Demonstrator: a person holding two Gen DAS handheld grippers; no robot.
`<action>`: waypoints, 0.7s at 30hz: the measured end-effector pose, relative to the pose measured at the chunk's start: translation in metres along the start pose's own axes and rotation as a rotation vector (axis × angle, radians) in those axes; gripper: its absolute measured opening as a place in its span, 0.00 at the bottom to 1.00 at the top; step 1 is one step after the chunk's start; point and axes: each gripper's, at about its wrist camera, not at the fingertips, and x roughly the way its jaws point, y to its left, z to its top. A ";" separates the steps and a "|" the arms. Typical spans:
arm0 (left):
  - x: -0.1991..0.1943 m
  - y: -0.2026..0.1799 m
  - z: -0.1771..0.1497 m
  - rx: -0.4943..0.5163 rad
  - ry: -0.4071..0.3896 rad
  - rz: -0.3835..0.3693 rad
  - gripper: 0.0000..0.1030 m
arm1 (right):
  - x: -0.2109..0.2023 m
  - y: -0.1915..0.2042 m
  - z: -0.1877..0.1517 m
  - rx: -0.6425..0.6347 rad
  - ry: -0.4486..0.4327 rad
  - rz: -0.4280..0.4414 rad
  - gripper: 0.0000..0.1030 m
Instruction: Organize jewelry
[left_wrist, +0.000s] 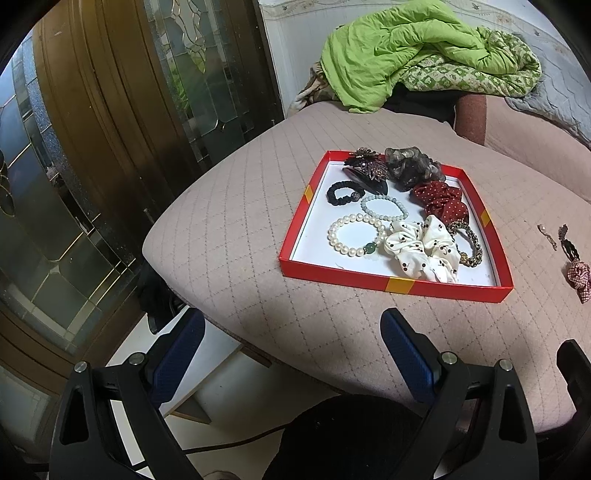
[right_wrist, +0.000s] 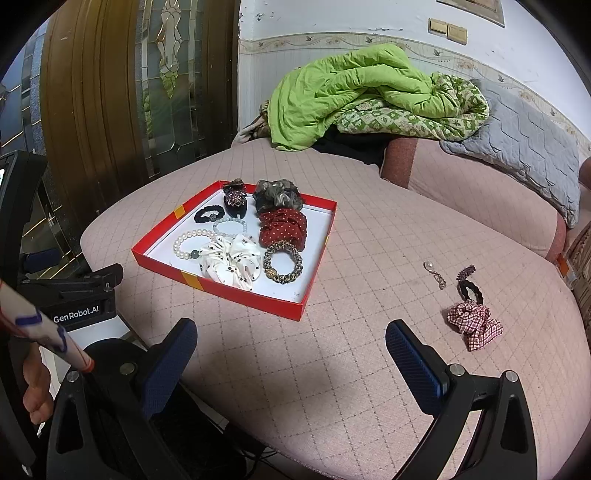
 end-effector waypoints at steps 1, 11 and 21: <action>0.000 0.000 0.000 -0.001 0.004 -0.005 0.93 | 0.000 0.000 0.000 0.001 0.001 0.001 1.00; 0.004 0.001 -0.002 -0.006 0.019 -0.015 0.93 | 0.000 0.001 0.000 -0.001 0.003 0.003 1.00; 0.007 0.002 -0.002 -0.010 0.026 -0.011 0.93 | 0.000 0.000 -0.001 0.001 0.004 0.004 1.00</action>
